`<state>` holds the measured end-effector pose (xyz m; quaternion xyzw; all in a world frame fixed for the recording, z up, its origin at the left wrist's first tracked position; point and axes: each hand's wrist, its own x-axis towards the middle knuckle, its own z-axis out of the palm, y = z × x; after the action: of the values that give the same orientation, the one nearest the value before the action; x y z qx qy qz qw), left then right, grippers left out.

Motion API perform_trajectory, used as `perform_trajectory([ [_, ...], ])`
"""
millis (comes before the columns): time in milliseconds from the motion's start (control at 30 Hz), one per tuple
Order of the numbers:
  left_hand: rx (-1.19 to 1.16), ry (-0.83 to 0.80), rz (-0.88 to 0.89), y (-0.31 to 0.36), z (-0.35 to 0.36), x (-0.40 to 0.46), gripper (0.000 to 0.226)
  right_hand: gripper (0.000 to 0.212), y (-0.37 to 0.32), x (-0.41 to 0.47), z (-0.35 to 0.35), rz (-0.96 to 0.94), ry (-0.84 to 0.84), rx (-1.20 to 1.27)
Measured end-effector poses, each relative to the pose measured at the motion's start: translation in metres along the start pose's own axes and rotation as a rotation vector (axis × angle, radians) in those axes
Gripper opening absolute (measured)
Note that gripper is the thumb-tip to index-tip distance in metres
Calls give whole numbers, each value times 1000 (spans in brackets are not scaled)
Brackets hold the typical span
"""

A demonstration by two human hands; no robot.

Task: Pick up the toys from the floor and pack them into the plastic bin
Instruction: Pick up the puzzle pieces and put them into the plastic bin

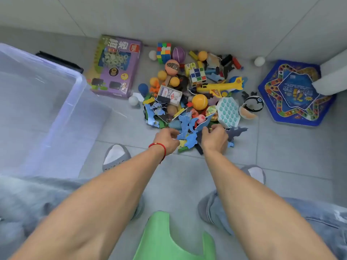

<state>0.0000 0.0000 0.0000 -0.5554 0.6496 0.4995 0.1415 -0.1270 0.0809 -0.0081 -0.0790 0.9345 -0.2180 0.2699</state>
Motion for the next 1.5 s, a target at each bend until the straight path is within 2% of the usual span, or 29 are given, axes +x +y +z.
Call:
perform_trajectory([
  [67, -103, 77, -51, 8, 9, 13, 41, 38, -4, 12, 4, 79, 15, -37],
  [133, -130, 144, -116, 18, 20, 19, 27, 43, -5, 21, 11, 110, 21, -70],
  [167, -122, 183, -137, 23, 26, 23, 18, 43, -6, 23, 15, 100, 14, -80],
  [267, -134, 305, -172, 33, 37, 31, 17, 36, -4, 28, 27, 52, 18, -57],
  [367, -200, 343, -238, 39, 44, 39, 17, 34, 1, 34, 29, 67, 69, 78],
  [433, -216, 355, -276, 42, 43, 41, 19, 33, 4, 37, 22, 11, 95, 224],
  [567, -58, 336, -217, 43, 40, 42, 22, 29, 9, 35, -14, -168, 131, 407],
  [733, 64, 374, -170, 41, 36, 36, 15, 26, 29, 25, -37, -283, 157, 133],
  [933, -6, 335, -133, 34, 36, 36, 14, 15, 58, 18, -19, -466, -153, -214],
  [1033, -10, 334, -126, 30, 38, 41, 19, 46, 61, 17, -9, -623, -204, -466],
  [1167, 37, 328, -98, 30, 46, 46, 33, 55, 58, 22, -1, -663, -209, -585],
  [1267, 66, 360, -100, 33, 51, 44, 39, 79, 58, 30, 1, -708, -260, -683],
  [1333, 69, 371, -88, 33, 55, 45, 40, 77, 56, 34, -1, -796, -241, -766],
  [1500, -53, 323, -39, 23, 51, 45, 33, 52, 48, 46, -9, -911, -254, -790],
])
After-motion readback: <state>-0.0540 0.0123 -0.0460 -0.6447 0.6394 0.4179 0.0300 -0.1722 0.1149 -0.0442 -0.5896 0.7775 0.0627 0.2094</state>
